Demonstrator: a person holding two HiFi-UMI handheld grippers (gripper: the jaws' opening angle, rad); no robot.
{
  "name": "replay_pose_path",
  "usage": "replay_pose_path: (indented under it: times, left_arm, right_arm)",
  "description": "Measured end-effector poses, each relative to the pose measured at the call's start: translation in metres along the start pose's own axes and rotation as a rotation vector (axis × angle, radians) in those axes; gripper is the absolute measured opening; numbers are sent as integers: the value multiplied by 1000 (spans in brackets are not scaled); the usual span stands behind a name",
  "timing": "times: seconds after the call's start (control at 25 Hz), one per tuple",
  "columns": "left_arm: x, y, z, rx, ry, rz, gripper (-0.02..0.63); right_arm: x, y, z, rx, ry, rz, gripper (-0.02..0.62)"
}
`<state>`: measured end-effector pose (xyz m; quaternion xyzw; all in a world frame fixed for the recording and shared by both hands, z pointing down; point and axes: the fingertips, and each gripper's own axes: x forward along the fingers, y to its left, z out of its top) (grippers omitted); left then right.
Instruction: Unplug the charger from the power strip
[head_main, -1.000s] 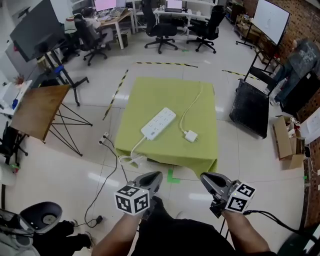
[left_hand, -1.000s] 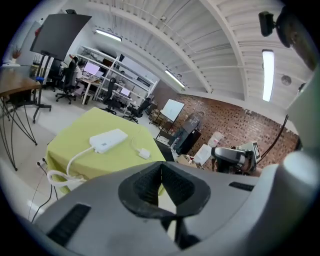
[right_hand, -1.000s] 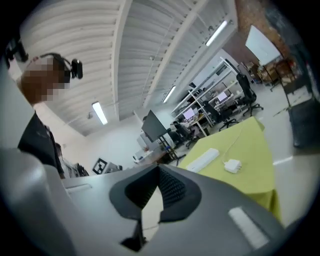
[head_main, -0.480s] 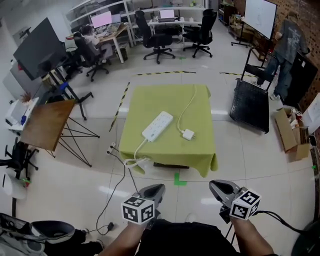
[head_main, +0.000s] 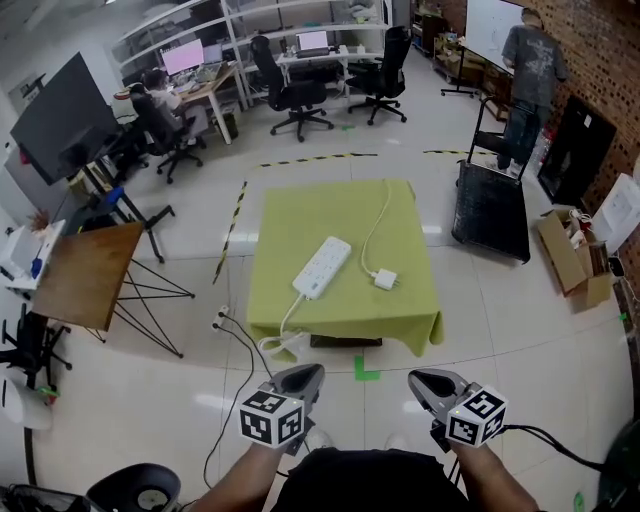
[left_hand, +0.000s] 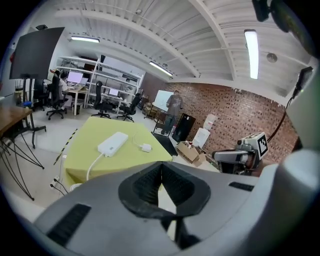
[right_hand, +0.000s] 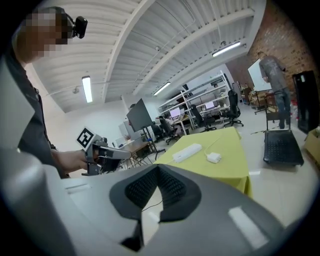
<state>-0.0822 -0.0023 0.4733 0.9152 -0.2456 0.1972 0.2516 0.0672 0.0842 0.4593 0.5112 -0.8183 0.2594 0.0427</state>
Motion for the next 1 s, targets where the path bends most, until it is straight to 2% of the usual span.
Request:
replay_pose_path:
  times: [0.36,0.8,1.0]
  left_arm:
    - [-3,2,-13,-9,1,-78,8]
    - [-3,2,-14,-21,-9,-64,8]
    - [-8,9,-19,-29,-11,-40,8]
  right_arm:
    - [18,18,0,-30,20,-44,0]
    - [15,15,-4,-48,60,-45,0]
    - [15,14,-10,-55,89,-74,0]
